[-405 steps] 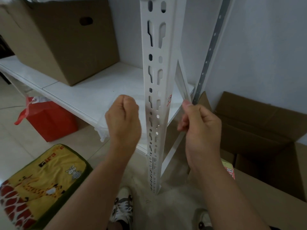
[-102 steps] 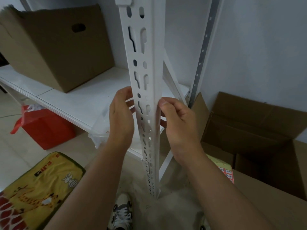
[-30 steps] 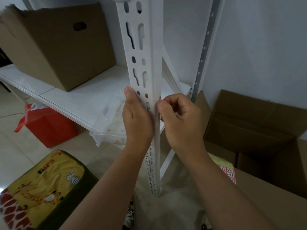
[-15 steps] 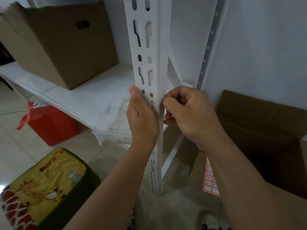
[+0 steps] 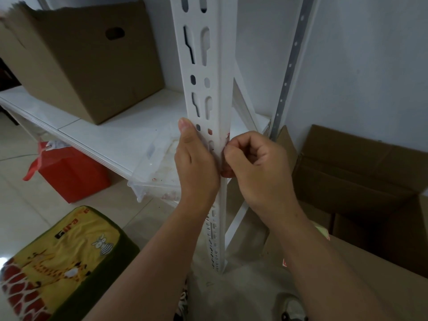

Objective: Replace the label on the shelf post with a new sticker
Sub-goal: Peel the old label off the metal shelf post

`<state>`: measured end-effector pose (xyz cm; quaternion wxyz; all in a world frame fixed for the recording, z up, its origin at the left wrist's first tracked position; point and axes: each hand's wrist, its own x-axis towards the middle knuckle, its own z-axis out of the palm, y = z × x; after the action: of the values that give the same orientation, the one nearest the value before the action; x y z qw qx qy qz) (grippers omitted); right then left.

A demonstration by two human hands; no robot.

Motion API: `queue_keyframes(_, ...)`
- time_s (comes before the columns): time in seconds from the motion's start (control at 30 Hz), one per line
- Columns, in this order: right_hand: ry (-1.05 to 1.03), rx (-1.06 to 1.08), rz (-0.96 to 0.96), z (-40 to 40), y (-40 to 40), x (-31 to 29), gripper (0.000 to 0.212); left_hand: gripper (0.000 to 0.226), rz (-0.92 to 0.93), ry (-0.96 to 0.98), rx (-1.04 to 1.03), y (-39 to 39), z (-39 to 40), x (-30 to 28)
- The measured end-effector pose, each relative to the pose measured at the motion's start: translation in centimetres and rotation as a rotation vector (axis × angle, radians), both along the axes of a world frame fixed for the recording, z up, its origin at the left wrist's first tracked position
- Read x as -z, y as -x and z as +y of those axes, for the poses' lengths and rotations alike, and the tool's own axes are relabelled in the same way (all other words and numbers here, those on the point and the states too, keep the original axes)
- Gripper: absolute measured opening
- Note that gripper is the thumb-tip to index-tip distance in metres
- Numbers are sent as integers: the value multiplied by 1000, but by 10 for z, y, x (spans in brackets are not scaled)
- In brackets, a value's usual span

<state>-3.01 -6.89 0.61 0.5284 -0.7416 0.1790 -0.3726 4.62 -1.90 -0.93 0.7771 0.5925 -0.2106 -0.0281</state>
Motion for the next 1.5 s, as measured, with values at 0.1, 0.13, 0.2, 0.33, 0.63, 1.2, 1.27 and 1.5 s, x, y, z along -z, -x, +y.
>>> queue_keyframes(0.1,-49,11,-60,-2,0,1,6,67,3,-32,-23,1,0,0)
queue_keyframes(0.13,-63,11,-79,-2,1,0,6,67,13,-37,-17,1,-1,0)
queue_keyframes(0.2,-101,-3,-103,0,1,-2,8,66,32,-37,7,1,0,0)
queue_keyframes(0.33,-231,-61,-104,0,-2,-5,9,65,25,-20,19,2,0,-2)
queue_keyframes(0.63,-393,-144,-39,-3,-9,-6,26,61,11,-5,-8,1,-3,1)
queue_keyframes(1.2,-708,-282,-158,-1,-17,6,25,58,24,16,5,-2,-2,4)
queue_keyframes(1.27,-707,-278,-161,-1,-16,7,26,60,21,13,26,-3,-1,3)
queue_keyframes(1.5,-683,-229,-141,1,-15,1,22,62,37,7,33,-1,-1,4)
